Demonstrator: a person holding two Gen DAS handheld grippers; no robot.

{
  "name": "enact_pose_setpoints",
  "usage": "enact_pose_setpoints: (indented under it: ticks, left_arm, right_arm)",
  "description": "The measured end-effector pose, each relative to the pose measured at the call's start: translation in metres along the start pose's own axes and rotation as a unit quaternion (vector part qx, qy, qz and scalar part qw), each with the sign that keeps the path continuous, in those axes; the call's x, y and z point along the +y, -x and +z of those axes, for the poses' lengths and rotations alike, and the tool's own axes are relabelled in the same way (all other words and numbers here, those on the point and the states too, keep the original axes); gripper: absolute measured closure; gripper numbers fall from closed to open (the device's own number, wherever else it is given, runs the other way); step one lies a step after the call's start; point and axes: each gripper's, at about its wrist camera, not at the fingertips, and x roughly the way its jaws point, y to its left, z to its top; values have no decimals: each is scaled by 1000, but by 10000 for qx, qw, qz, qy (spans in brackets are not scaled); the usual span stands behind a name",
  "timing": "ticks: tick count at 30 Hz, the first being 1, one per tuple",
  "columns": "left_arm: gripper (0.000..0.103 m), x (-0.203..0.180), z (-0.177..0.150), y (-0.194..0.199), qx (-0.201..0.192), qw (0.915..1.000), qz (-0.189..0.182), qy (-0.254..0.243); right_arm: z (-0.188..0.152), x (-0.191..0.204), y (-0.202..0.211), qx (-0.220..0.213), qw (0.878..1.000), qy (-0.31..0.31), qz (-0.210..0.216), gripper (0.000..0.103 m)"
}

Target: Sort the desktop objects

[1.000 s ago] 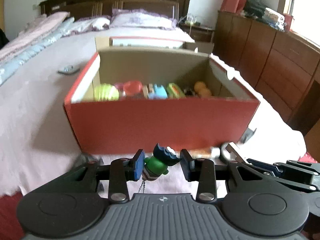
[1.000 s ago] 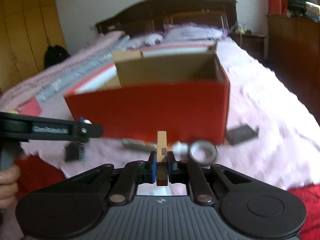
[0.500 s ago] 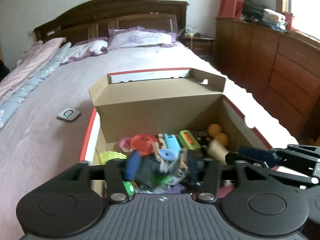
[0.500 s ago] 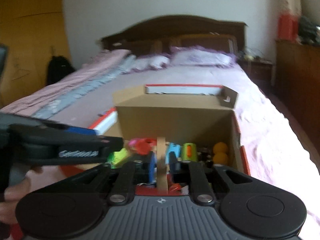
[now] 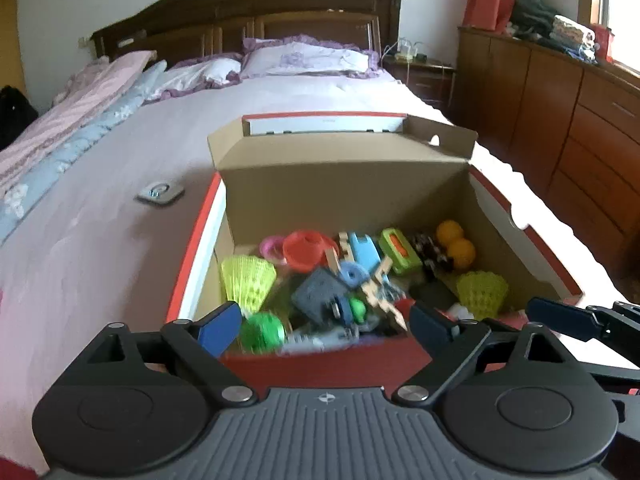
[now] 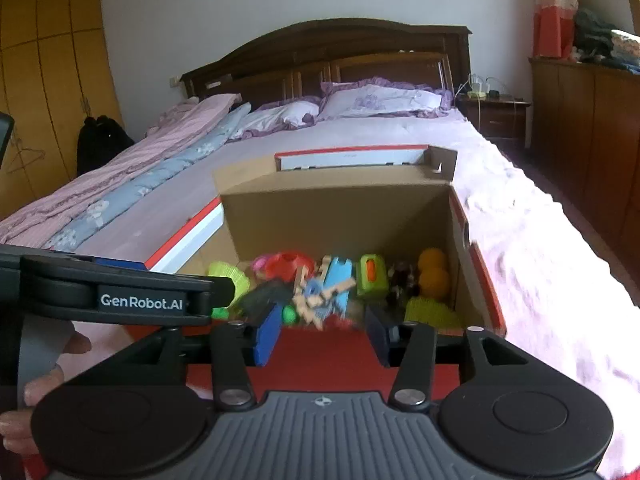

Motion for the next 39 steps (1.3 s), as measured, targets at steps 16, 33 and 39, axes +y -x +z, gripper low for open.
enact_pose_setpoints:
  ticks: [16,33,39]
  left_arm:
    - [4,10,-47,37,255,9980,362,448]
    - [3,4,-62,42,470,9974,286,457]
    - [3,-2,-68,44,455,9977,373,332]
  right_arm:
    - [-38,2,51,30,9998,-195,8,37]
    - [-45,6,68,34,9999,-118,-84,30]
    - [-55,3,71,127,9997,-179,-134,30]
